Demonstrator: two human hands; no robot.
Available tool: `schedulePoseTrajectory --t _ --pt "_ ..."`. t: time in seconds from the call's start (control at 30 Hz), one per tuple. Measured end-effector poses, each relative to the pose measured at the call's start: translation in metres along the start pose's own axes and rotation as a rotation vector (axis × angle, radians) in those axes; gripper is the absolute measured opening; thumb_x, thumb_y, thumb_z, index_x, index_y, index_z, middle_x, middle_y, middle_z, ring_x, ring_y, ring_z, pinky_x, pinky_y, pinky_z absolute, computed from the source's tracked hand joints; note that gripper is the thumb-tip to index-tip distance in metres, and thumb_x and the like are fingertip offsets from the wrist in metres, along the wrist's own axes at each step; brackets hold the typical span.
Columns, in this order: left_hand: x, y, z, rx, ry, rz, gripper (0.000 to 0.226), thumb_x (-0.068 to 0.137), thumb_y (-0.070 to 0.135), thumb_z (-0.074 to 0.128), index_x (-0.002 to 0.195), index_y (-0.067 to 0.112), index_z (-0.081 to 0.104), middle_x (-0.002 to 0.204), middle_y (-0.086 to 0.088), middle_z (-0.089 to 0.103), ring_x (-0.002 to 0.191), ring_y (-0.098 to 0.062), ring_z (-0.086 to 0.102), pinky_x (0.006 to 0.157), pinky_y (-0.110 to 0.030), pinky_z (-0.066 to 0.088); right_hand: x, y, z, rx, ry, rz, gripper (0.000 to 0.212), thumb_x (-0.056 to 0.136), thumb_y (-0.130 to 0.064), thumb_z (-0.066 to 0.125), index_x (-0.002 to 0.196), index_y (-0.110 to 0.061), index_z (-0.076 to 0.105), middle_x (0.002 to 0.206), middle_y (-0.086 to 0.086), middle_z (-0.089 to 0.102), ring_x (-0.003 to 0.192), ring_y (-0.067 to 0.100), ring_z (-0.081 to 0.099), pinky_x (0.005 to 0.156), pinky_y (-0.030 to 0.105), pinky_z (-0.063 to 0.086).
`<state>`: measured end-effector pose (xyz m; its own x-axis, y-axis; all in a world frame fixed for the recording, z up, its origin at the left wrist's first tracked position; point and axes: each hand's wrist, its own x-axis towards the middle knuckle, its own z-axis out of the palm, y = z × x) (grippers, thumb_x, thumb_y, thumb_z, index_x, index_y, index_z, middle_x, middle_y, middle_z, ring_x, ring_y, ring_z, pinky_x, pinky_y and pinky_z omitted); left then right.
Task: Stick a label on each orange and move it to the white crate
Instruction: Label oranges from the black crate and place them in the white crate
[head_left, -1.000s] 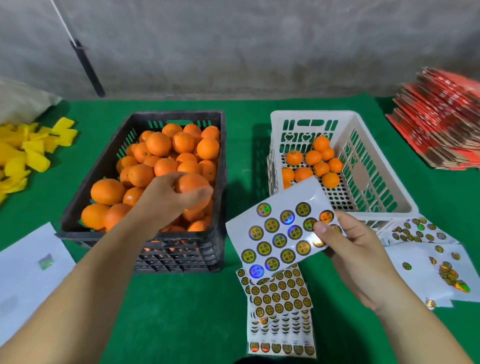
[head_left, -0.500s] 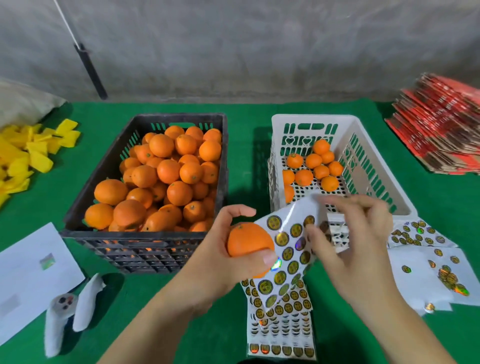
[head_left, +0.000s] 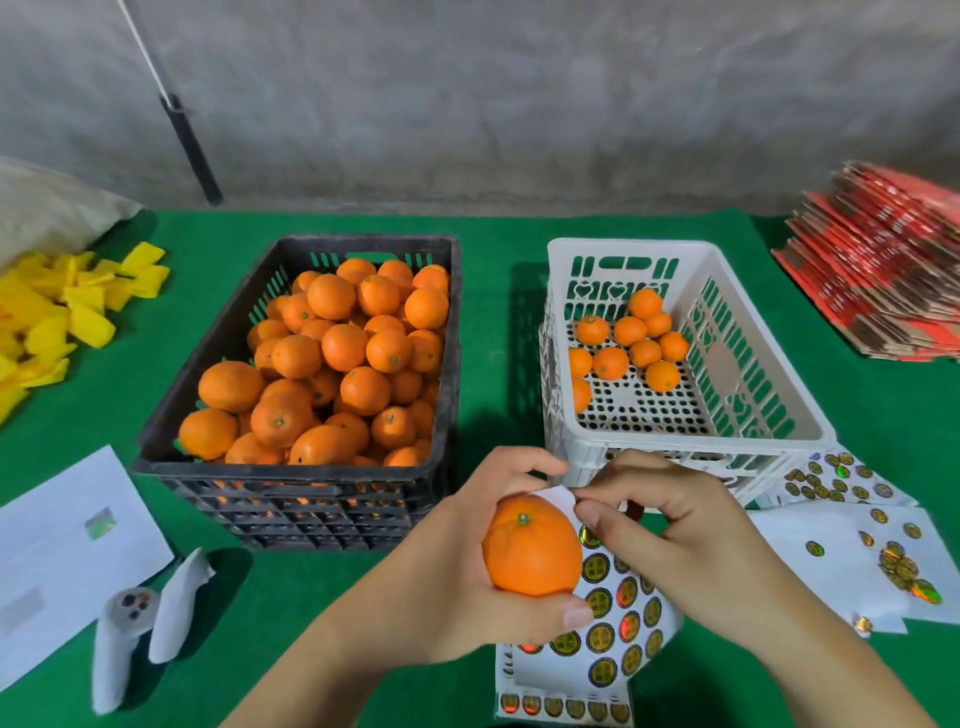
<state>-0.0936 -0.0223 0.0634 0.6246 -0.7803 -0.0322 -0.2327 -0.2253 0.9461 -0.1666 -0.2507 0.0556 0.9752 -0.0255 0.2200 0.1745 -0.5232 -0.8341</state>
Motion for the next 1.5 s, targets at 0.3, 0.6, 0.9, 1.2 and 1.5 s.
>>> schedulePoseTrajectory --t 0.3,0.6,0.9,1.2,1.5 --pt "-0.002 -0.002 0.005 0.007 -0.037 -0.013 0.088 0.076 0.05 0.09 0.146 0.048 0.037 0.132 0.02 0.06 0.109 -0.008 0.068 0.087 -0.024 0.058 -0.004 0.003 0.002 -0.502 0.005 -0.283 0.011 0.094 -0.015 0.069 0.086 -0.012 0.075 0.085 -0.002 0.064 0.075 0.019 0.062 0.062 0.038 0.055" --pt "-0.001 -0.004 0.006 -0.003 -0.052 -0.006 0.082 0.077 0.046 0.09 0.143 0.048 0.042 0.129 0.021 0.061 0.105 -0.007 0.069 0.08 -0.016 0.054 -0.005 -0.004 -0.005 -0.422 -0.118 -0.232 0.011 0.094 -0.022 0.069 0.094 -0.016 0.079 0.086 -0.008 0.059 0.075 0.011 0.059 0.063 0.036 0.052" --pt "-0.001 -0.008 0.006 -0.011 -0.021 0.006 0.083 0.076 0.052 0.089 0.145 0.047 0.041 0.134 0.02 0.059 0.112 -0.008 0.068 0.089 -0.028 0.06 -0.003 0.006 -0.001 -0.443 0.115 -0.254 0.016 0.096 -0.017 0.063 0.081 -0.018 0.069 0.084 -0.01 0.06 0.076 0.014 0.058 0.063 0.039 0.052" --pt "0.011 -0.01 0.014 -0.131 0.019 0.033 0.092 0.066 0.05 0.095 0.144 0.049 0.045 0.137 0.012 0.063 0.122 -0.013 0.065 0.099 -0.035 0.057 -0.009 -0.025 0.014 -0.506 0.163 -0.457 0.02 0.1 -0.021 0.065 0.117 -0.021 0.075 0.101 -0.004 0.071 0.084 0.02 0.066 0.067 0.037 0.057" --pt "0.013 -0.012 0.016 -0.371 0.117 -0.036 0.084 0.062 0.067 0.087 0.131 0.025 0.063 0.119 -0.006 0.073 0.109 -0.025 0.071 0.091 -0.041 0.06 -0.022 -0.019 0.017 -0.485 -0.101 -0.249 0.08 0.089 -0.054 0.069 0.159 -0.036 0.035 0.132 -0.01 0.042 0.118 0.015 0.051 0.079 0.031 0.058"
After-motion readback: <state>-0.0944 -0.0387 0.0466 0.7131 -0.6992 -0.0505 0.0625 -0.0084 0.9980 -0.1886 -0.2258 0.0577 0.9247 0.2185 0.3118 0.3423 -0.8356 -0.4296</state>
